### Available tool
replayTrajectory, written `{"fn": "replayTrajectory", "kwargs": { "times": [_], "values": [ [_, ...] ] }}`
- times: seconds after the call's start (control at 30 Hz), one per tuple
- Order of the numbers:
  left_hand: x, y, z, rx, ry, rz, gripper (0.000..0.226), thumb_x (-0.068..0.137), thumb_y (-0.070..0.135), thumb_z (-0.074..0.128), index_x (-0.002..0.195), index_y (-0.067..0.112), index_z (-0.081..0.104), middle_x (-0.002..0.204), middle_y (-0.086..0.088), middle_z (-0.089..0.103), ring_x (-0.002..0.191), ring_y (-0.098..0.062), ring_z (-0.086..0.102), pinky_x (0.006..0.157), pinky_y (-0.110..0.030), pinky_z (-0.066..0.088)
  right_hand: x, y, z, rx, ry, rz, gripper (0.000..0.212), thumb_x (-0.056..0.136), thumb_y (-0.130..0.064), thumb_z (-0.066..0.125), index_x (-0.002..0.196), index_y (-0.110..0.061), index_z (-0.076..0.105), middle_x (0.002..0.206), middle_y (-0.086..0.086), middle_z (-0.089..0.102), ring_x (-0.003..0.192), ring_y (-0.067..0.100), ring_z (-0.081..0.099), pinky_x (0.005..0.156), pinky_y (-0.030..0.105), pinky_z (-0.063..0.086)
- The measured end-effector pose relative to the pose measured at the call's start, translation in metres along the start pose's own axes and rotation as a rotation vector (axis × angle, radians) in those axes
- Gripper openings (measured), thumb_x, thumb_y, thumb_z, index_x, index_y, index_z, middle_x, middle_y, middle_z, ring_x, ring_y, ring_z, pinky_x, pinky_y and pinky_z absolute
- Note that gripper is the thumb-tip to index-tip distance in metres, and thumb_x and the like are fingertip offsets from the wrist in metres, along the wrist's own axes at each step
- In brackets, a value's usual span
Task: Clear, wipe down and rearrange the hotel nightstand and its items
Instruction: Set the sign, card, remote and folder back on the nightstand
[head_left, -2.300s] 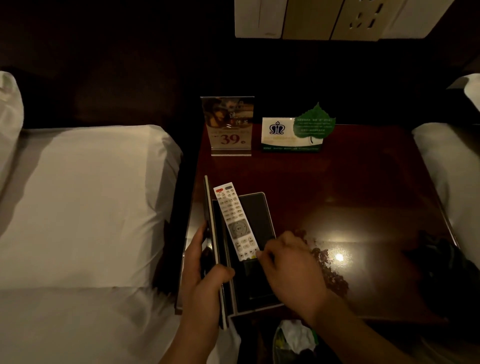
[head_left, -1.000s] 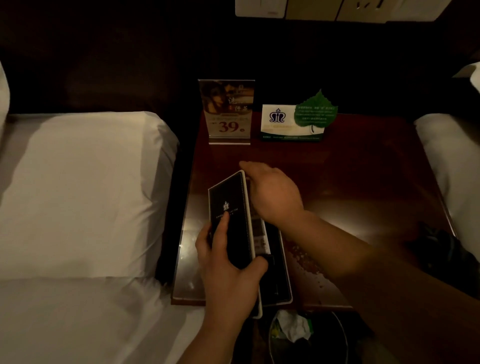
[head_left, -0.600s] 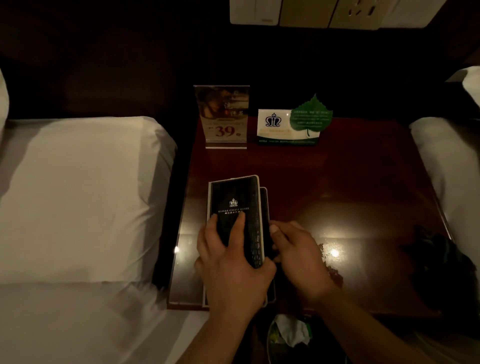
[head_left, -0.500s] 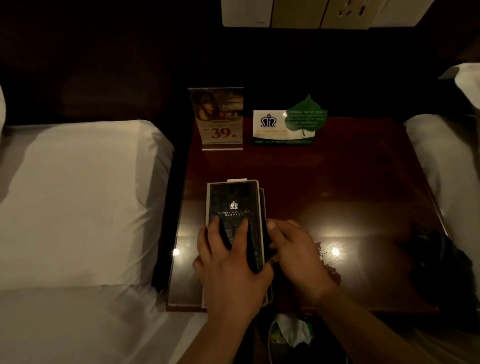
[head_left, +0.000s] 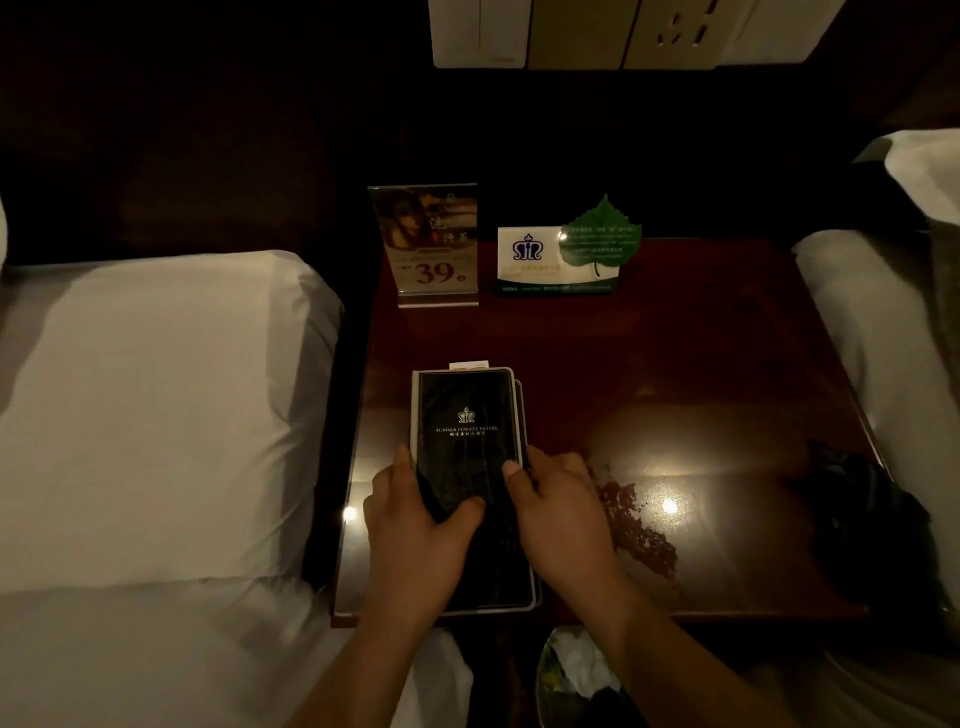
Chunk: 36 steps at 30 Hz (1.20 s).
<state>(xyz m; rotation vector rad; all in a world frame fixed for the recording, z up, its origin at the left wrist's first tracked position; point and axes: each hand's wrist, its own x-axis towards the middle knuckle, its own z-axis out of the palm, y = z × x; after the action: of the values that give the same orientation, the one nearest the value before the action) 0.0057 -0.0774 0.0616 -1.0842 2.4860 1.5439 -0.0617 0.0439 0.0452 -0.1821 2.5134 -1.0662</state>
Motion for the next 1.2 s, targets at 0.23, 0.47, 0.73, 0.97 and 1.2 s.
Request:
{"fn": "replayTrajectory", "kwargs": {
  "times": [0.23,0.47,0.73,0.97,1.2],
  "values": [
    [0.000,0.004,-0.006,-0.223,-0.072,0.031,0.051,0.069,0.027,0.066,0.118,0.036,0.060,0.115,0.003,0.065,0.107,-0.017,0.063,0.089,-0.048,0.056,0.001,-0.001,-0.001,-0.037,-0.024,0.014,0.027,0.101,-0.028,0.044,0.114,-0.012,0.062,0.105,0.004,0.044,0.095,0.021,0.054,0.080,0.026,0.043],
    [-0.001,0.006,-0.008,-0.325,-0.054,0.002,0.046,0.066,0.028,0.064,0.101,0.057,0.059,0.115,0.007,0.063,0.103,-0.015,0.065,0.085,-0.043,0.058,0.011,-0.008,0.005,0.278,-0.063,0.215,0.021,0.095,-0.020,0.051,0.109,-0.017,0.067,0.112,0.014,0.059,0.095,0.028,0.063,0.086,0.042,0.055],
    [0.023,0.000,-0.019,-0.353,-0.003,0.036,0.049,0.066,0.027,0.063,0.111,0.047,0.063,0.109,0.007,0.065,0.095,-0.010,0.068,0.071,-0.026,0.055,0.027,-0.026,0.016,0.231,-0.063,0.135,0.024,0.099,-0.021,0.046,0.114,-0.016,0.064,0.115,0.014,0.056,0.090,0.027,0.064,0.081,0.043,0.057],
    [0.022,-0.017,-0.032,-0.428,-0.093,-0.018,0.077,0.076,0.019,0.067,0.145,0.042,0.043,0.136,0.005,0.059,0.118,-0.015,0.062,0.096,-0.042,0.056,0.025,-0.018,0.007,0.038,-0.037,0.034,0.023,0.097,-0.034,0.051,0.104,-0.019,0.066,0.096,0.001,0.050,0.073,0.003,0.050,0.054,0.013,0.033],
    [0.016,-0.011,-0.028,-0.248,-0.055,0.172,0.060,0.072,0.023,0.061,0.106,0.070,0.049,0.103,0.028,0.063,0.096,0.003,0.063,0.070,-0.014,0.051,0.014,-0.023,0.014,-0.009,-0.044,0.032,0.025,0.100,-0.030,0.045,0.106,-0.013,0.063,0.104,0.009,0.052,0.084,0.015,0.052,0.060,0.019,0.037]
  ]
}}
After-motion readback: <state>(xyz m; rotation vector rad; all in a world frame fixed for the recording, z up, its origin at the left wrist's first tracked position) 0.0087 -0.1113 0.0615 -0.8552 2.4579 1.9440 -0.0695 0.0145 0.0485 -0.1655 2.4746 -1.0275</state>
